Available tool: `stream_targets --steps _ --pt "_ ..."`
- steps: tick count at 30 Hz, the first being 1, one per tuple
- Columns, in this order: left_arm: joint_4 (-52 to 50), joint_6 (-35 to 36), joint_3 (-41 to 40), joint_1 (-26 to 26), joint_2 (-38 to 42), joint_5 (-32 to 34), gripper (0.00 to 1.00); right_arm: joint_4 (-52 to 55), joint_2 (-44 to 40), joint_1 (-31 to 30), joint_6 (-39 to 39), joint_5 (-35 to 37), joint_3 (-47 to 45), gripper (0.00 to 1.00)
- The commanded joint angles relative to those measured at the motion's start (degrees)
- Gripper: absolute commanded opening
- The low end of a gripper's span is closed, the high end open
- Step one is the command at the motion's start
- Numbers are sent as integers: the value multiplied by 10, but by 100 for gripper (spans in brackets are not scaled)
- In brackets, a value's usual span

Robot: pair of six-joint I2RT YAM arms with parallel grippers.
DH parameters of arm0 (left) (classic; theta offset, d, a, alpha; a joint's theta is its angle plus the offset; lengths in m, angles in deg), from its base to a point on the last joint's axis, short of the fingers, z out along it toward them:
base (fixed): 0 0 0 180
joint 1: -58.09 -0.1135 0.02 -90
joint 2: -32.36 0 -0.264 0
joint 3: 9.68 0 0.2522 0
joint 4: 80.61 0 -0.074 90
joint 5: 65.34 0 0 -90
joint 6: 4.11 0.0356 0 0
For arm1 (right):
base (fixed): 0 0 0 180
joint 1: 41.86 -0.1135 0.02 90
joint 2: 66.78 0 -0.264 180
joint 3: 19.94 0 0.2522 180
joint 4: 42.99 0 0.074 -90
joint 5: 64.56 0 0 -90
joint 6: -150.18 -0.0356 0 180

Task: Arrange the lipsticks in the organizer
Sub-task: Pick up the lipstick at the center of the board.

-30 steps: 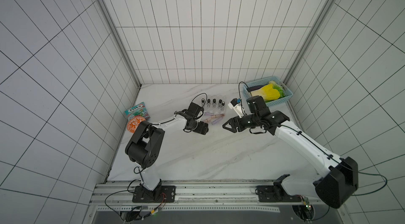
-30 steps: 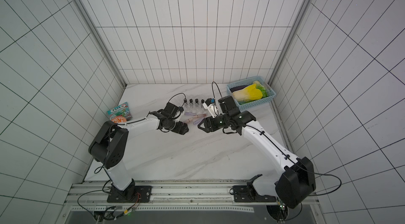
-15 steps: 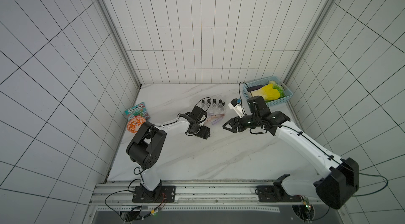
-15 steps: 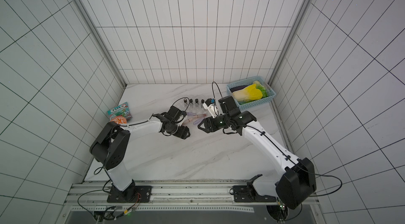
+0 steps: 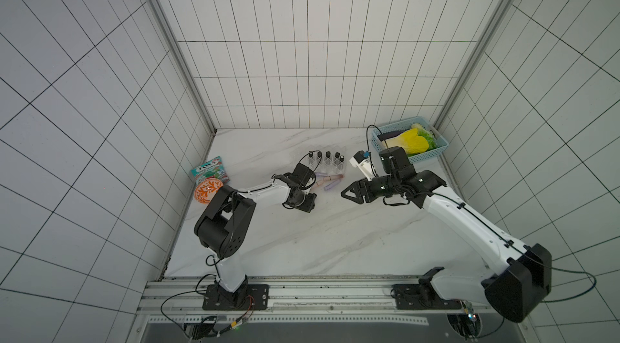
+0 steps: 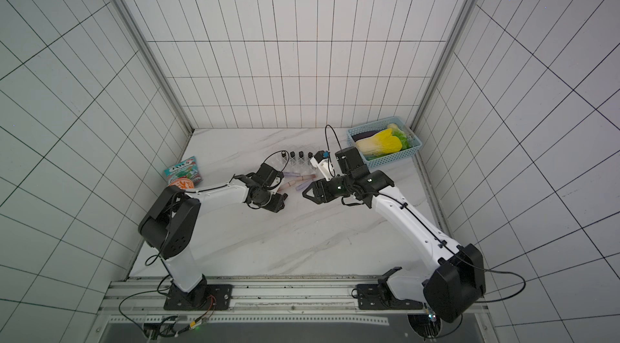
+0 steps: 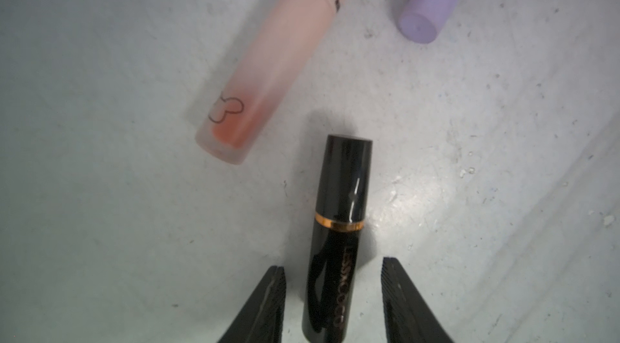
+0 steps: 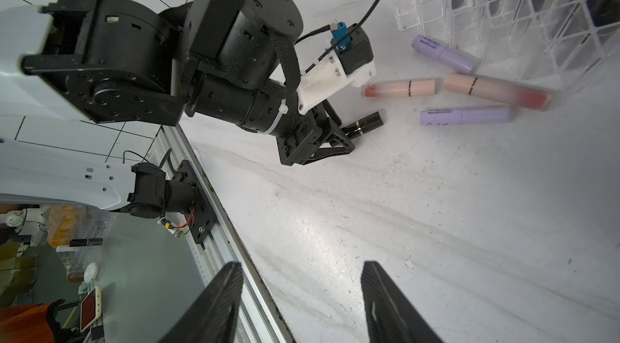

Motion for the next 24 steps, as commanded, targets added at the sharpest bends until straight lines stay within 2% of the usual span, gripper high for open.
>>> stream_targets --steps 1,4,5,9,14,21,24 --pt "10 2 9 0 -16 -8 30 12 -17 4 -2 -11 -6 60" --pt "9 -1 0 3 -7 -9 16 14 -22 4 -3 -13 -3 60" --pt "9 -2 -3 5 -1 -11 14 15 -23 4 -4 -14 -2 60" --pt "0 -6 -9 21 44 -25 13 25 -32 6 -4 -16 7 60" --pt "4 -13 -19 38 150 -112 13 50 -43 27 -3 -33 22 64" --pt "8 -12 -12 44 274 -232 13 56 -27 58 4 -91 42 77" --pt "9 -15 -10 45 298 -259 14 57 7 57 1 -150 74 73"
